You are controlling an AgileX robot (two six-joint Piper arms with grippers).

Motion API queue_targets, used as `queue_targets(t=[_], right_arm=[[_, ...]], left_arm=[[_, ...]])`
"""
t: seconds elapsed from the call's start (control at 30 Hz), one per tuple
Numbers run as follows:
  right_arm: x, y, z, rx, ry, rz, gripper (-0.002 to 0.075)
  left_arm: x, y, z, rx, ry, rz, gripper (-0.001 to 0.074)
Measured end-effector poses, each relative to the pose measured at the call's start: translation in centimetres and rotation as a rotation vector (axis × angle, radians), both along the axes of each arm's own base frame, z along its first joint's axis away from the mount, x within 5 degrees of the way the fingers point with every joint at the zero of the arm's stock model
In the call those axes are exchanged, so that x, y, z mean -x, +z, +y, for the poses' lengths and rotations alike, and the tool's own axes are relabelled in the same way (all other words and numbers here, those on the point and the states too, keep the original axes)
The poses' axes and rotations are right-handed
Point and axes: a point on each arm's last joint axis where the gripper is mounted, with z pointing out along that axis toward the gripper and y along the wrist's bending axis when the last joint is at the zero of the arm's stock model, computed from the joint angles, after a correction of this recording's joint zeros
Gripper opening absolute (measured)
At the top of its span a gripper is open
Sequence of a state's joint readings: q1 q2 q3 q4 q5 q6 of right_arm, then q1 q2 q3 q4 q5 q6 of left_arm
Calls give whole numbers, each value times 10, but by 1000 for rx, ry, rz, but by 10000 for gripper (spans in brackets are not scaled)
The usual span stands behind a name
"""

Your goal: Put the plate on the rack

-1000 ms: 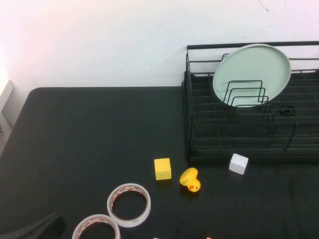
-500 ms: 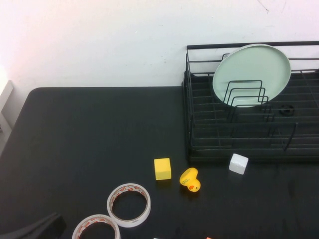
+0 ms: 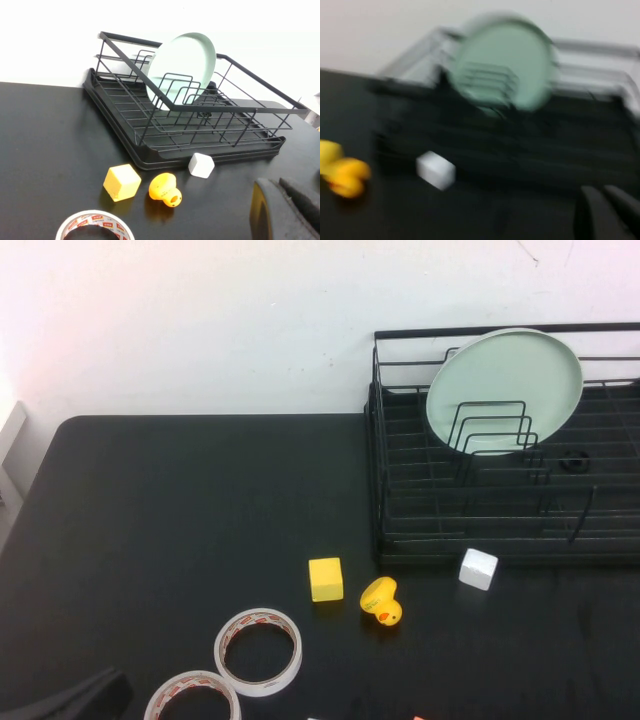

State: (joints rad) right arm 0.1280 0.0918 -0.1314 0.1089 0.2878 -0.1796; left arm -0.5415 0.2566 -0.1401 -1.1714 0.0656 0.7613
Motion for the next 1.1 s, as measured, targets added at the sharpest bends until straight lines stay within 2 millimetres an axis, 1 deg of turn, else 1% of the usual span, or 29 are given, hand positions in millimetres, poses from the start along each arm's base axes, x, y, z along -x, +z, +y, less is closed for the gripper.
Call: queue_targets(t=[0.1, 0.23, 0.4, 0.5, 1.1], right_arm=[[6, -13, -10, 26, -150, 38, 12], [8, -30, -19, 48, -303, 74, 12], [7, -50, -22, 40, -343, 139, 12], [6, -49, -22, 31, -342, 114, 12], [6, -49, -22, 27, -343, 111, 12]], left_arm=[[0, 0, 0, 0, 0, 0, -1], [0, 0, 0, 1, 0, -1, -1], [0, 0, 0, 1, 0, -1, -1], [0, 0, 0, 1, 0, -1, -1], [0, 0, 0, 2, 0, 0, -1]])
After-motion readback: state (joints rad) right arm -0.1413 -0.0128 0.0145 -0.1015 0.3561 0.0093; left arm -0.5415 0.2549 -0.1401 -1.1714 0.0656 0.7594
